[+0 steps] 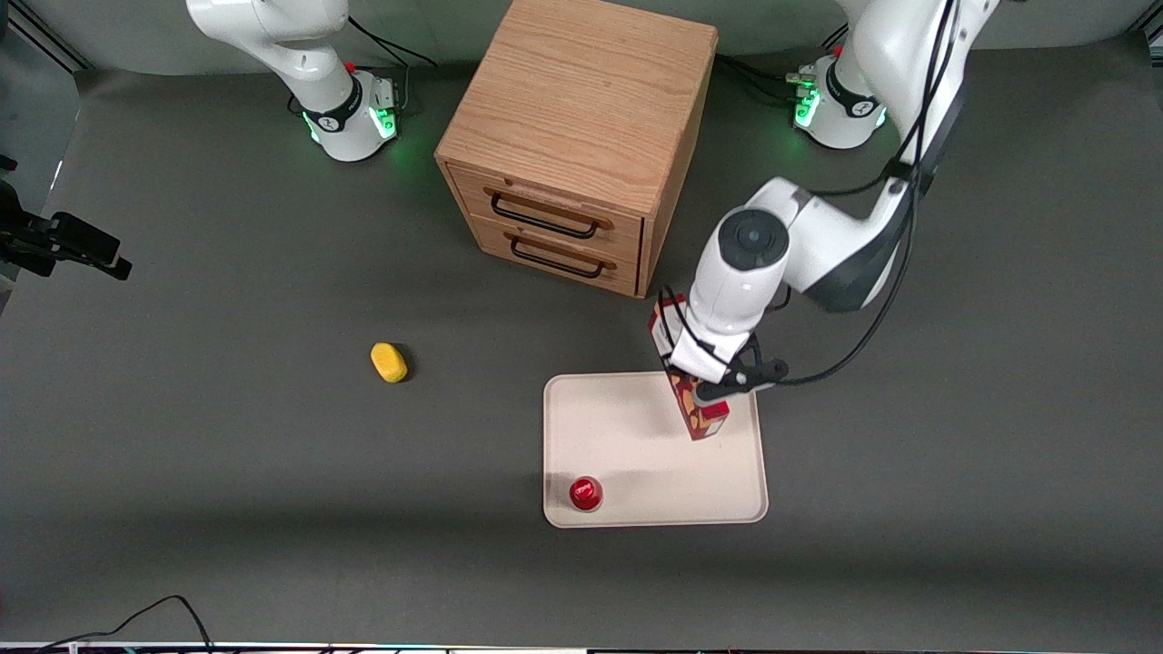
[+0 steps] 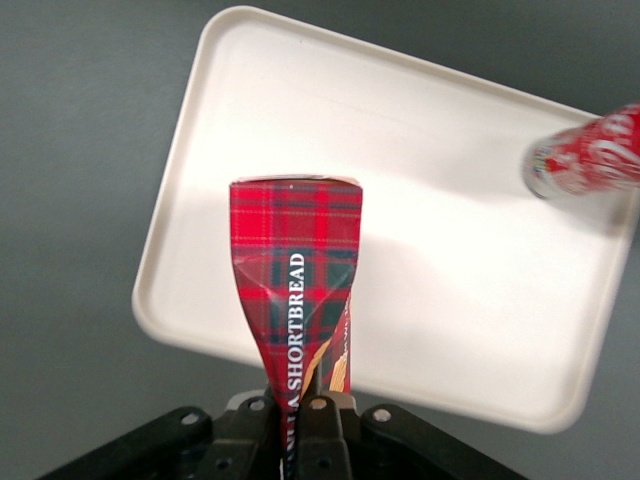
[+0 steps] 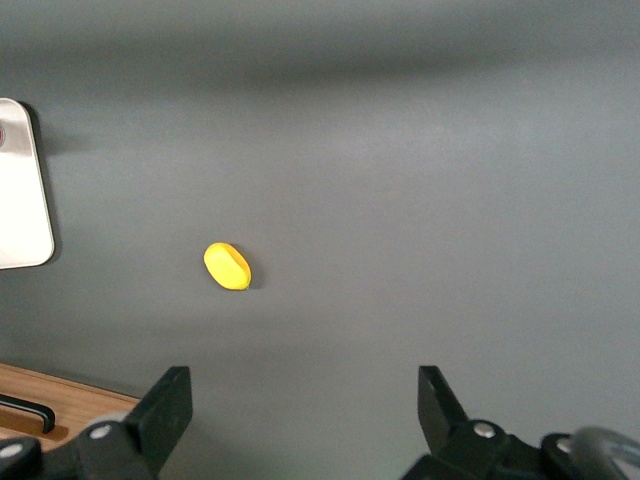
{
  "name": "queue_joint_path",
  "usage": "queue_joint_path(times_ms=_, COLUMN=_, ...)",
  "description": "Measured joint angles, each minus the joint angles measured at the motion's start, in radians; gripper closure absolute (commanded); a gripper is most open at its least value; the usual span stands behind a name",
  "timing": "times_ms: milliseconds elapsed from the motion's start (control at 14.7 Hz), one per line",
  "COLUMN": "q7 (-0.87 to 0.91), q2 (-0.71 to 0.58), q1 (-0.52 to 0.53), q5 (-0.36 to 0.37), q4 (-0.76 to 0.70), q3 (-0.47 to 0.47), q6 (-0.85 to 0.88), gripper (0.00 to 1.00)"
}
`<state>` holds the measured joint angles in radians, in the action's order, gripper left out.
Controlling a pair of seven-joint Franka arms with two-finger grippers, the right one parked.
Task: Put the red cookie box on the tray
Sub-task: 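Lower the box onto the tray beside the red ball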
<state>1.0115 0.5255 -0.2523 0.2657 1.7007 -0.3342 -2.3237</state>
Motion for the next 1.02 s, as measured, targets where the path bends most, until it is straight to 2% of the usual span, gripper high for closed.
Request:
queue_joint_path(times_ms=204, q7=0.008, q2=0.087, q1=0.011, q5=0.022, q4=-0.011, q3=0.01, q6=-0.067, gripper=1.0)
queue_joint_path(times_ms=1019, q7=0.006, q2=0.201, q1=0.023, q5=0.076, q4=-0.141, q3=0.084, q6=-0.126, gripper=1.0)
